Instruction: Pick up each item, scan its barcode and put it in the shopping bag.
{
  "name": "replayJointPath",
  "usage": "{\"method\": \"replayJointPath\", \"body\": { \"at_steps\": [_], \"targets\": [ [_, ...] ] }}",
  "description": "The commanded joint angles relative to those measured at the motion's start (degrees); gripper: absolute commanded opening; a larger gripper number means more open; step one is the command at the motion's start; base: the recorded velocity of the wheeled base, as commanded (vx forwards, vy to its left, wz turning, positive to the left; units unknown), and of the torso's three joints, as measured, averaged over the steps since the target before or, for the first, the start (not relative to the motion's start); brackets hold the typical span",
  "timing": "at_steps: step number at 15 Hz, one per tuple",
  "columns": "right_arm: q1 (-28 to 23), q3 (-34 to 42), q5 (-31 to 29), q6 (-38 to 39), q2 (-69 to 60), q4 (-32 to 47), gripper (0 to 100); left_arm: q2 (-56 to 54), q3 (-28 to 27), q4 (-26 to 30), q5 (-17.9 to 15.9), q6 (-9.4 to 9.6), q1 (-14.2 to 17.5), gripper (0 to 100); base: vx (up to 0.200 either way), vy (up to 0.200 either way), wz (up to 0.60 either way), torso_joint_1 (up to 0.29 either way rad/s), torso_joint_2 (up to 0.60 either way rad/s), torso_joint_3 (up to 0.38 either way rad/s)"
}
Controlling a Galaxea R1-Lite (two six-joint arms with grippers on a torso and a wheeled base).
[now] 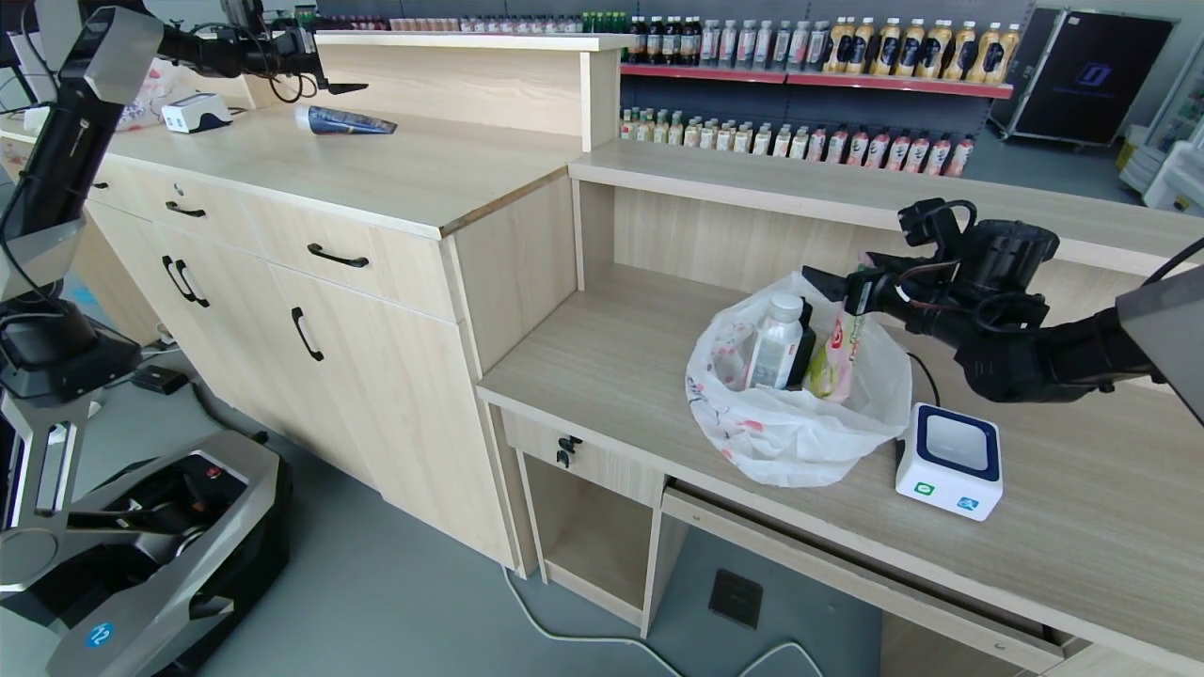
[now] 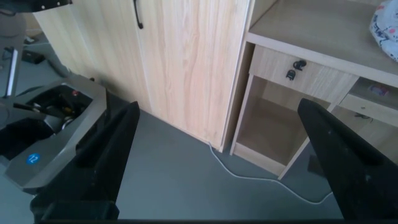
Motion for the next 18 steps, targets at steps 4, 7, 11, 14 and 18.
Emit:
{"method": "replayJointPath", "body": {
  "at_steps": [4,7,11,14,18],
  "targets": [
    [1.0,-4.6,2.5,0.0,0.1,0.8,100,0.0,0.0,0.0,0.0,-0.03,0.0,100,0.0,0.0,0.0,0.0,0.0,0.0],
    [1.5,-5.1,2.5,-0.1,-0.1,1.5,100,0.0,0.0,0.0,0.0,-0.03,0.0,100,0.0,0.0,0.0,0.0,0.0,0.0],
    [2.4,-1.1,2.6,-3.1,-8.0,1.7,100,0.0,0.0,0.0,0.0,-0.03,0.0,100,0.0,0.0,0.0,0.0,0.0,0.0],
    [2.2,11.1,2.7,-12.9,-22.0,2.5,100,0.0,0.0,0.0,0.0,-0.03,0.0,100,0.0,0.0,0.0,0.0,0.0,0.0],
    [-1.1,9.4,0.9,-21.1,-33.9,11.4,100,0.0,0.0,0.0,0.0,-0.03,0.0,100,0.0,0.0,-0.6,0.001,0.0,0.005]
  ]
}}
